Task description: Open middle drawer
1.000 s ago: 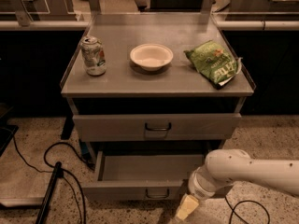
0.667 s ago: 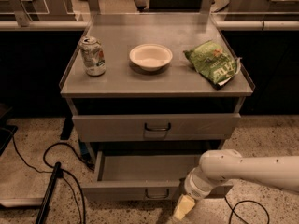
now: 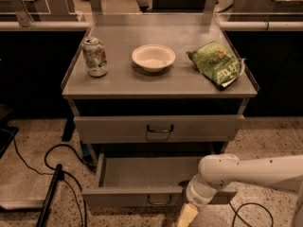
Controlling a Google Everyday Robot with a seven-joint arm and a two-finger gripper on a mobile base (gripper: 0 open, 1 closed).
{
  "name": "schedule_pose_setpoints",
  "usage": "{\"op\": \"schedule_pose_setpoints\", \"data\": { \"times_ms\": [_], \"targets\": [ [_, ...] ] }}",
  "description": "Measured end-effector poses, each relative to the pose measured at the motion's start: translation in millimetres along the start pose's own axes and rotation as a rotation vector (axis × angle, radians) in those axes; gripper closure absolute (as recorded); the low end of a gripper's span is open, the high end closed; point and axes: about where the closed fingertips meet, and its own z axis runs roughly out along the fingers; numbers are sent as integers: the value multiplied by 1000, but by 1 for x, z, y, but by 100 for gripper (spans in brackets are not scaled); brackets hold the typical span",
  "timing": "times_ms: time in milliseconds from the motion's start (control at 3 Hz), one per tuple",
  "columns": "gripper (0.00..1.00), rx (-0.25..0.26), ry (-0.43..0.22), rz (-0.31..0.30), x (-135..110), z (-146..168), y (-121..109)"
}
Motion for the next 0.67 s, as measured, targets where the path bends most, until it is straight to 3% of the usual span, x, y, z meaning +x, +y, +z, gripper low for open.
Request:
{"op": "schedule_pose_setpoints", "data": {
  "times_ms": [333,667],
  "targets": [
    [0,0,0,0,0,-1,0],
    [0,-51,41,-9,20,-27,39]
  ]
}}
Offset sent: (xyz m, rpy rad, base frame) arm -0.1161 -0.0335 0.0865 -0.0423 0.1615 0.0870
